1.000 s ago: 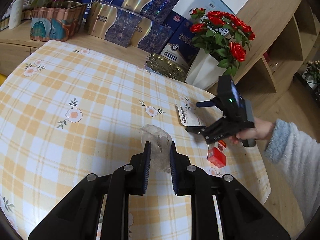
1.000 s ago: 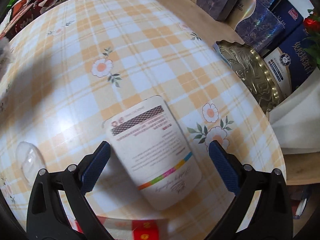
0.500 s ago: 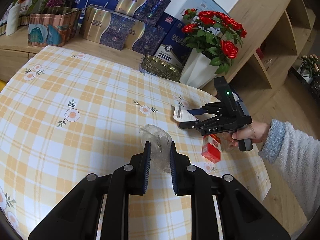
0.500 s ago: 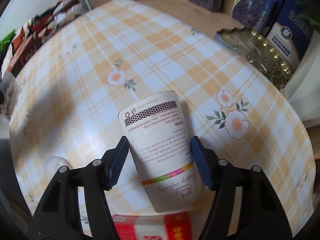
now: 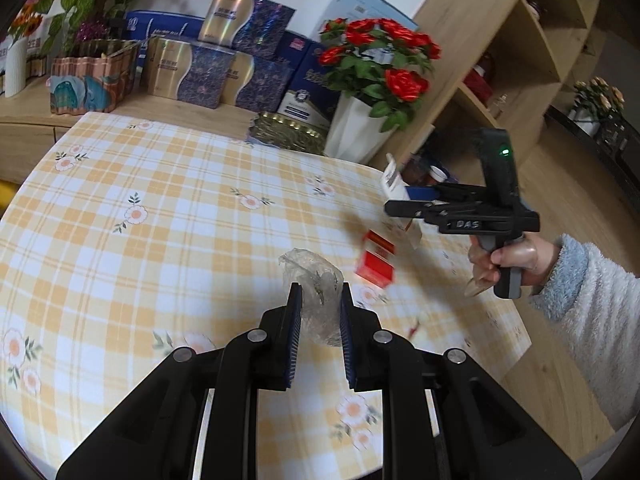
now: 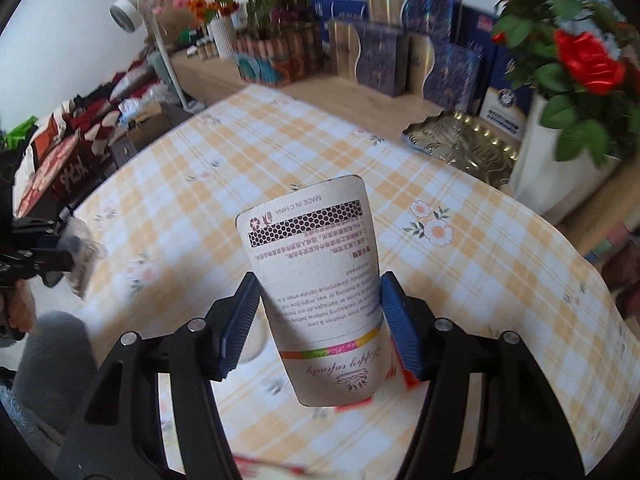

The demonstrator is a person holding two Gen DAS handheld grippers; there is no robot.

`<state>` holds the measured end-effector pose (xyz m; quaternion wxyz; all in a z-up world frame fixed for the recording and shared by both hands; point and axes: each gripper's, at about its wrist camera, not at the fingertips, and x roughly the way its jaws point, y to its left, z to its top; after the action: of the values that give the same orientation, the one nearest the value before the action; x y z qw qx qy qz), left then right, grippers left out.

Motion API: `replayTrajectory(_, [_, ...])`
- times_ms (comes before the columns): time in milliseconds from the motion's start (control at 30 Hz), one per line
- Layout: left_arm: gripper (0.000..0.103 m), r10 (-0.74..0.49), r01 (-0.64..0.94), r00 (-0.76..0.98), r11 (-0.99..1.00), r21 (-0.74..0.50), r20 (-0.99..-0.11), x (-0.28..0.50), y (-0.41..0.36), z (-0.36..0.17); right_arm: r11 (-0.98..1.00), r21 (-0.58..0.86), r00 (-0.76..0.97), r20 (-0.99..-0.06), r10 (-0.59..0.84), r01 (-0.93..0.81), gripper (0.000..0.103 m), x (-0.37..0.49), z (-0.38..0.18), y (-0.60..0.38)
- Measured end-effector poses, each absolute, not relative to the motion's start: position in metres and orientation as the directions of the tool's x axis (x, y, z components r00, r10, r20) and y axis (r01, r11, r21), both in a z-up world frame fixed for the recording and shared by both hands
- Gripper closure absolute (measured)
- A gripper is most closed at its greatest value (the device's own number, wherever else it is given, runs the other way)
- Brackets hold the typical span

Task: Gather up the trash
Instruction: 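Carry both items over the bin and open the left tool to drop the wrapper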

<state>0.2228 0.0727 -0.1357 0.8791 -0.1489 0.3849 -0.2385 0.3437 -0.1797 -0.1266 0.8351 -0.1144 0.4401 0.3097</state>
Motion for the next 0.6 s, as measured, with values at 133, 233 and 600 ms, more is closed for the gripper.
replayTrajectory(133, [0.085,-0.546,0.335,0.583,0.836,-0.434,-0.602,0.191,0.062,-0.125,0.789,0.105,0.45,-0.772,0.448,-0.605,0.04,0.294,-0.106,-0.195])
replayTrajectory(233, [0.085,-0.554,0.359,0.574,0.832,-0.424,-0.603,0.165,0.054,-0.121,0.798,0.135,0.475,-0.74,0.476,-0.588,0.04,0.251,-0.095,-0.209])
replayTrajectory(600, [0.085,-0.578,0.428,0.513,0.813,-0.394,-0.635,0.079,0.02,-0.138,0.813,0.283,0.53,-0.64,0.556,-0.509,0.04,0.106,-0.113,-0.241])
